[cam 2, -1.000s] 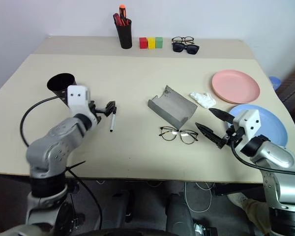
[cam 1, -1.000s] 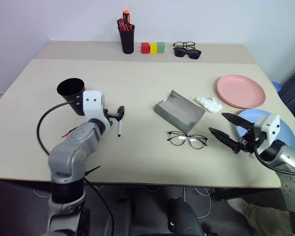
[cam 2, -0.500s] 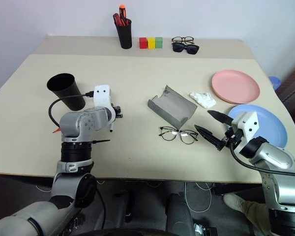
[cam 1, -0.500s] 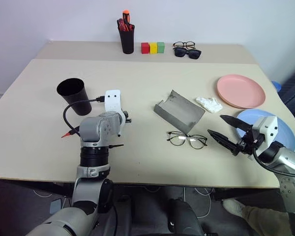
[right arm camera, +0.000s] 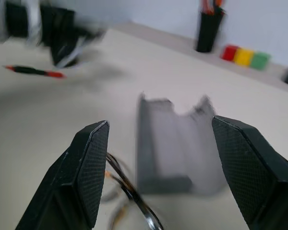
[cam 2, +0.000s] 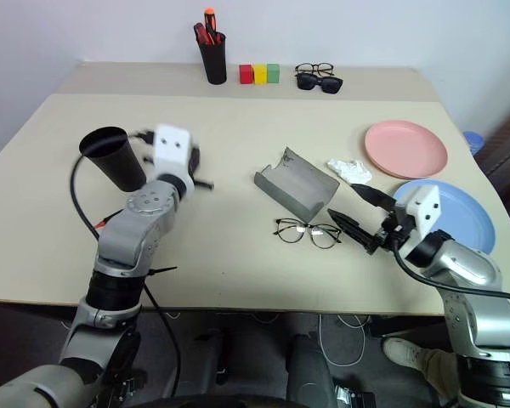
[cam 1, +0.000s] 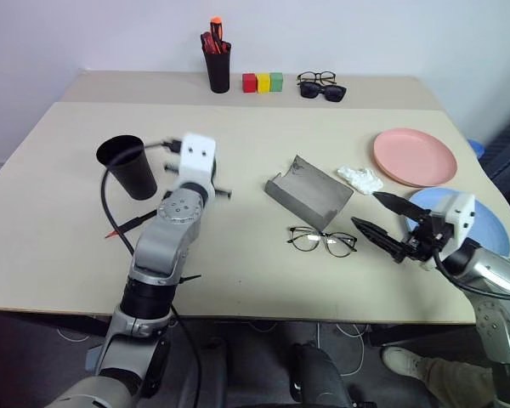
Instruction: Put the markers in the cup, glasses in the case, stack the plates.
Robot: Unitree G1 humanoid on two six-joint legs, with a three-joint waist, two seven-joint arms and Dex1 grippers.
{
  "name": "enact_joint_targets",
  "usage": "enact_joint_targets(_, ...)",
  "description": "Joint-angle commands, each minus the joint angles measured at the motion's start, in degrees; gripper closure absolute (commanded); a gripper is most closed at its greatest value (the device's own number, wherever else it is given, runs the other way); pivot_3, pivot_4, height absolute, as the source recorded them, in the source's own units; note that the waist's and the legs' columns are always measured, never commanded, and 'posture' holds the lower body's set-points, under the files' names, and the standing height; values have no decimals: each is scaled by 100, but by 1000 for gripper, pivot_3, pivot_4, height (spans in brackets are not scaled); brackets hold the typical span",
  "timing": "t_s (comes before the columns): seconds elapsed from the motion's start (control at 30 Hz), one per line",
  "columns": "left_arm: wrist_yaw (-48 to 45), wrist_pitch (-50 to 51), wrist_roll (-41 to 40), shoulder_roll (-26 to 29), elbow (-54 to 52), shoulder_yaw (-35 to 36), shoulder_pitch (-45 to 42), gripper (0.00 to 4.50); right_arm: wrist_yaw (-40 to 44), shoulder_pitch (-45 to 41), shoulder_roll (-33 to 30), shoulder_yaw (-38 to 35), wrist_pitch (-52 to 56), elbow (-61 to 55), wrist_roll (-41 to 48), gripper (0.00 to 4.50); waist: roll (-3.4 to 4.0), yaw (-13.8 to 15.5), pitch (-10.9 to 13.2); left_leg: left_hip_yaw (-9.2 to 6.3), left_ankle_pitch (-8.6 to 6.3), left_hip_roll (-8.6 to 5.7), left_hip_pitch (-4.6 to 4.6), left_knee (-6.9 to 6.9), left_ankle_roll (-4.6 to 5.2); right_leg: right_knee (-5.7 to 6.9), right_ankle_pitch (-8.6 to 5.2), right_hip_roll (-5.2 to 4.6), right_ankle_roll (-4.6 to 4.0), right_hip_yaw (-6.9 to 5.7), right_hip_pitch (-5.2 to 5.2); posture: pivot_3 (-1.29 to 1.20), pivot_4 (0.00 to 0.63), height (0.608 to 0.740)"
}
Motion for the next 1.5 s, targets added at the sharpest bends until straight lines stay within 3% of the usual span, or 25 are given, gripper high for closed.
enact_joint_targets(0.03, 989, -1618, 404, -299, 680, 605, -287, 4480, 128, -448, 111, 225, 175, -83, 284, 1046, 0, 1, -1, 0, 0, -1, 0, 3, 0, -1, 1, 0, 1, 0, 3, 0, 150, 740)
enact_joint_targets(0.13, 1398, -2447, 908, -63, 1534, 720, -568, 4480, 161, -917, 289, 519, 189, 50, 232, 1046, -1, -12, -2, 0, 1, -1, 2, 5, 2, 5, 5, 2, 10, -2, 3, 0, 150, 740)
enact_joint_targets(0.27, 1763, -2307, 1540, 480, 2309, 816, -920, 4480, 264, -1488, 521, 885, 146, 294, 96, 1046, -4, -10, 0, 1, 2, -1, 1, 4, 2, 11, 19, 4, 35, -2, -3, 0, 150, 740)
enact_joint_targets(0.43, 2096, -2939, 1654, 775, 2911, 979, -1074, 4480, 312, -1640, 623, 1016, 37, 456, -36, 1046, -4, 19, 0, 0, 1, -4, -4, 2, 2, 4, 26, 3, 57, -4, 0, 0, 150, 740)
enact_joint_targets(0.93, 2372, -3738, 1676, 962, 4300, 1083, -1180, 4480, 141, -1501, 636, 964, 68, 261, -58, 1046, -4, -4, 0, 2, 4, -2, 2, 2, -2, 15, 29, 4, 61, -4, -2, 0, 150, 740)
enact_joint_targets(1.23, 2199, -3770, 1594, 833, 4270, 1034, -898, 4480, 135, -1465, 567, 907, 88, 265, -34, 1046, -4, -11, 0, 3, 4, -2, 2, 2, -2, 15, 30, 4, 61, -4, -2, 0, 150, 740)
enact_joint_targets(1.27, 2146, -3799, 1582, 826, 4240, 1023, -847, 3514, 141, -1467, 564, 906, 81, 279, -36, 1046, -4, -12, 0, 3, 4, -2, 2, 2, -2, 15, 30, 4, 61, -4, -2, 0, 150, 740)
enact_joint_targets(1.43, 1526, -4242, 1185, 672, 3727, 994, -432, 1243, 170, -1447, 585, 916, 19, 356, -76, 1046, -4, -12, 0, 2, 4, -2, 2, 1, -2, 15, 30, 3, 61, -4, -3, 0, 150, 740)
enact_joint_targets(1.5, 895, -4261, 701, 548, 3103, 951, -129, 1243, 165, -1450, 609, 921, -13, 391, -99, 1046, -4, -14, 0, 3, 4, -1, 2, 1, -3, 15, 30, 3, 60, -4, -3, 0, 150, 740)
